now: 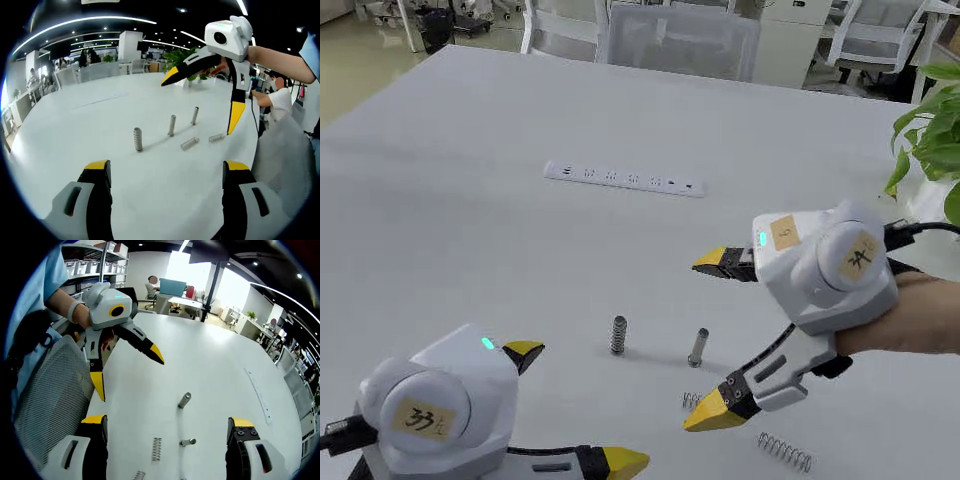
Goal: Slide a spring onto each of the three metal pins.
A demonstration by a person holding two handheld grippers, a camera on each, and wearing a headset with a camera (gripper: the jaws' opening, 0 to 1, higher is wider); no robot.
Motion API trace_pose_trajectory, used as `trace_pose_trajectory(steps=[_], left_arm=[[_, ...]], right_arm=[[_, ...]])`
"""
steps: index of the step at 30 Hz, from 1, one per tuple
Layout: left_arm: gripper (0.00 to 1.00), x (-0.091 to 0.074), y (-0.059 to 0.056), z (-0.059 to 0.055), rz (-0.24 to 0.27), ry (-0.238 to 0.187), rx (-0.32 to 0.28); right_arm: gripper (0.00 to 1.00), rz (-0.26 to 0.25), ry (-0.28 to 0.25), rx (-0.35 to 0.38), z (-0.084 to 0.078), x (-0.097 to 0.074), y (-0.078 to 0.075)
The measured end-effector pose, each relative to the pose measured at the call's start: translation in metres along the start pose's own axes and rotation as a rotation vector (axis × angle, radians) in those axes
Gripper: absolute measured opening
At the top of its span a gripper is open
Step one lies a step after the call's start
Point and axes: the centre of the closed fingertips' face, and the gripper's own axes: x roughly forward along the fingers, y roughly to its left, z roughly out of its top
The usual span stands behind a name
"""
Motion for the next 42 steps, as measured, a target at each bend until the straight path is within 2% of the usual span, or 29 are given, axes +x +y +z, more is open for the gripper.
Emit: trace_pose_trajectory(steps=[6, 17, 26, 30, 35, 42], left_arm=[[0.91, 0.001, 0.0, 0.001, -0.014, 0.013, 0.017], [0.91, 0.007, -0.002, 0.003, -0.037, 0.028, 0.034], [0.91, 0.011, -0.005, 0.001, -0.053, 0.041, 0.046], [0.91, 0.011, -0.002, 0.0, -0.05, 0.042, 0.042], [0.91, 0.01, 0.0, -0.003, -0.049, 0.049, 0.039], [0.9, 0.012, -0.002, -0.005, -0.061, 0.058, 0.047]], right_arm=[[1.0, -0.061, -0.029, 0.068, -0.015, -0.016, 0.002], [1.0, -0.149, -0.04, 0.203, -0.06, -0.042, 0.015], [1.0, -0.198, -0.032, 0.299, -0.091, -0.052, 0.03], [1.0, -0.24, -0.028, 0.346, -0.105, -0.058, 0.033], [1.0, -0.274, -0.033, 0.394, -0.117, -0.062, 0.038], [1.0, -0.29, -0.039, 0.451, -0.127, -0.063, 0.046]])
